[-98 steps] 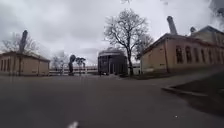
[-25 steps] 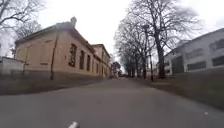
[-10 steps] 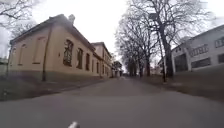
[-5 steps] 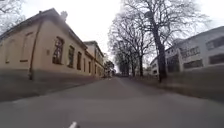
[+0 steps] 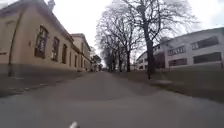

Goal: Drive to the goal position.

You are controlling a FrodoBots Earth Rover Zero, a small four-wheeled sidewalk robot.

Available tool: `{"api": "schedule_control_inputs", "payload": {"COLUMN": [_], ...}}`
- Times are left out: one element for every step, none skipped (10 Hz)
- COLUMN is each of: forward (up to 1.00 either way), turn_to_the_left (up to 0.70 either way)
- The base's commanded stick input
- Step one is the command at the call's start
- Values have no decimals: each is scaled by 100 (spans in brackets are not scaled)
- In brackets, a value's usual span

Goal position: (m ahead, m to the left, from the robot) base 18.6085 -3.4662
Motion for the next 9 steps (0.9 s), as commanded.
{"api": "schedule_control_inputs", "payload": {"forward": [100, 100, 100, 100, 100, 100, 100, 100, 100], "turn_to_the_left": [0, 0, 0, 0, 0, 0, 0, 0, 0]}}
